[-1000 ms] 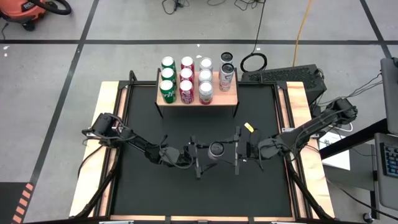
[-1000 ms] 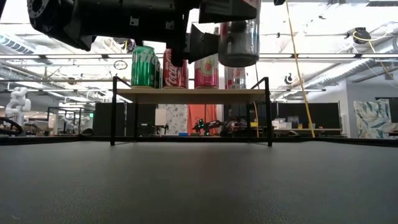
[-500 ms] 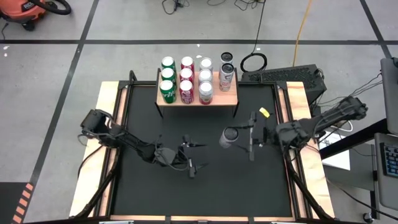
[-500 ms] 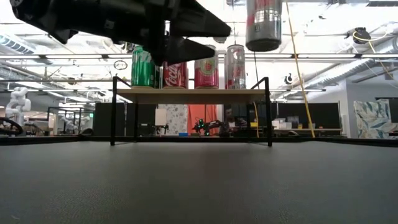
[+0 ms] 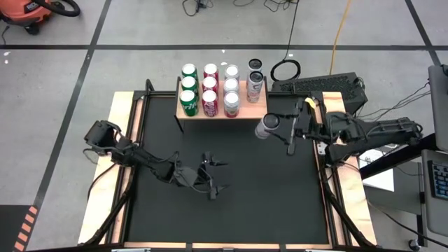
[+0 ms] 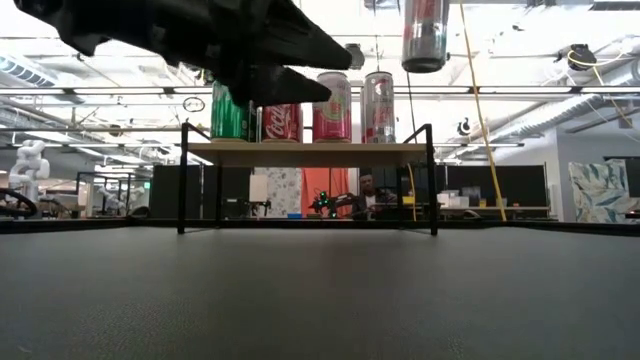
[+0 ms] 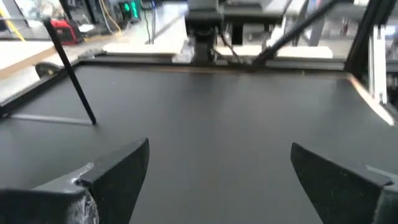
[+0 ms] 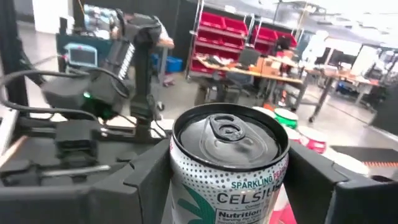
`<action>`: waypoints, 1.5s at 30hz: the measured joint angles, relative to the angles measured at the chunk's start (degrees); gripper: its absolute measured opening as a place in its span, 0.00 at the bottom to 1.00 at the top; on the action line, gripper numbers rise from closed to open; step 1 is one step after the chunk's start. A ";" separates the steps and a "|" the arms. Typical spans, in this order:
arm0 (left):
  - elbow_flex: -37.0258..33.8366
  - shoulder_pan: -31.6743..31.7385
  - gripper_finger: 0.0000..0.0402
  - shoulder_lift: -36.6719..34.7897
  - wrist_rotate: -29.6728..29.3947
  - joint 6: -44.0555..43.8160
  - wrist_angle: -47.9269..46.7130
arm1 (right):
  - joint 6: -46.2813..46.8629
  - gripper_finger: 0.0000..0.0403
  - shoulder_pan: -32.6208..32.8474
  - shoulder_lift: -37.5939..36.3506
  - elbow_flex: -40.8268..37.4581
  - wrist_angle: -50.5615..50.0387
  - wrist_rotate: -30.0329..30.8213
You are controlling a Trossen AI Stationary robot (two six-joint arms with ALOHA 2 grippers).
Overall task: Place canned beverage on shelf
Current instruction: Put the white soda can on the shelf aligned with the other white soda cans
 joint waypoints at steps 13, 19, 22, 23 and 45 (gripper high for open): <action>-0.04 -0.54 0.98 -3.61 0.13 0.03 -6.41 | -2.62 0.57 -14.82 5.93 8.63 -8.31 -23.84; -0.04 -1.38 0.98 -3.64 0.13 -1.53 -6.57 | -2.33 0.57 -20.32 9.77 5.90 -1.21 -32.03; -0.04 -2.18 0.98 -3.64 0.13 -1.55 -6.59 | -2.55 0.57 -23.75 11.94 5.88 -0.56 -34.06; -0.04 -2.32 0.98 -3.64 0.13 -1.55 -6.55 | -2.41 0.57 -24.91 12.73 5.88 -0.37 -35.15; -0.02 -2.90 0.98 -3.64 0.15 -1.13 -9.67 | -0.17 0.57 -41.65 19.99 4.76 5.14 -52.87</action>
